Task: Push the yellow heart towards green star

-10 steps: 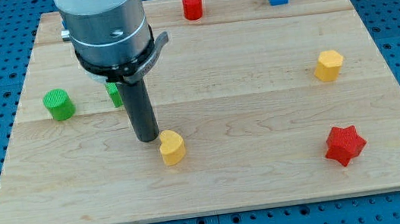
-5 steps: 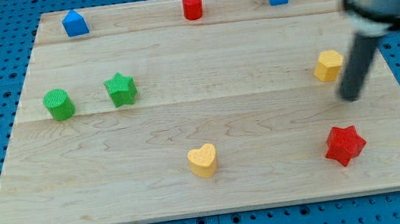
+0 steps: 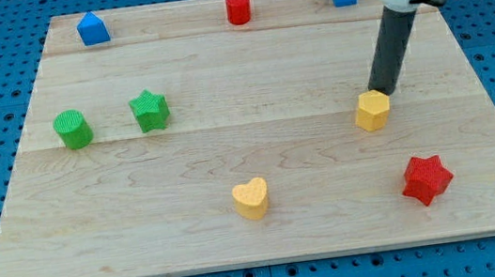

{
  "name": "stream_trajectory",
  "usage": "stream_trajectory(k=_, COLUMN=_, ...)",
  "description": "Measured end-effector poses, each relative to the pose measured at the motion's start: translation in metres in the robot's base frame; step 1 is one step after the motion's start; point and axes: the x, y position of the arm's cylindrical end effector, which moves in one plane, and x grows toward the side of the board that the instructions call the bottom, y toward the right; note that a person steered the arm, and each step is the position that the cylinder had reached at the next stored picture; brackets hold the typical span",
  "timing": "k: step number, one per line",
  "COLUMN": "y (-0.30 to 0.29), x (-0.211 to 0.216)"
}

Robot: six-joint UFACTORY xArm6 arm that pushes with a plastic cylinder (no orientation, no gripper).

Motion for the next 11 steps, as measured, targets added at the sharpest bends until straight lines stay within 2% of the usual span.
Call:
stream_trajectory(k=1, y=-0.047, x=0.022)
stream_trajectory(k=2, y=-0.146, x=0.025)
stream_trajectory(k=4, y=-0.05, x=0.018)
stream_trajectory(k=5, y=0.014, x=0.031)
stream_trajectory(k=6, y=0.002, x=0.046)
stream_trajectory(k=8, y=-0.133, x=0.068)
stream_trajectory(k=10, y=-0.214, x=0.068)
stream_trajectory(k=11, y=-0.233, x=0.068)
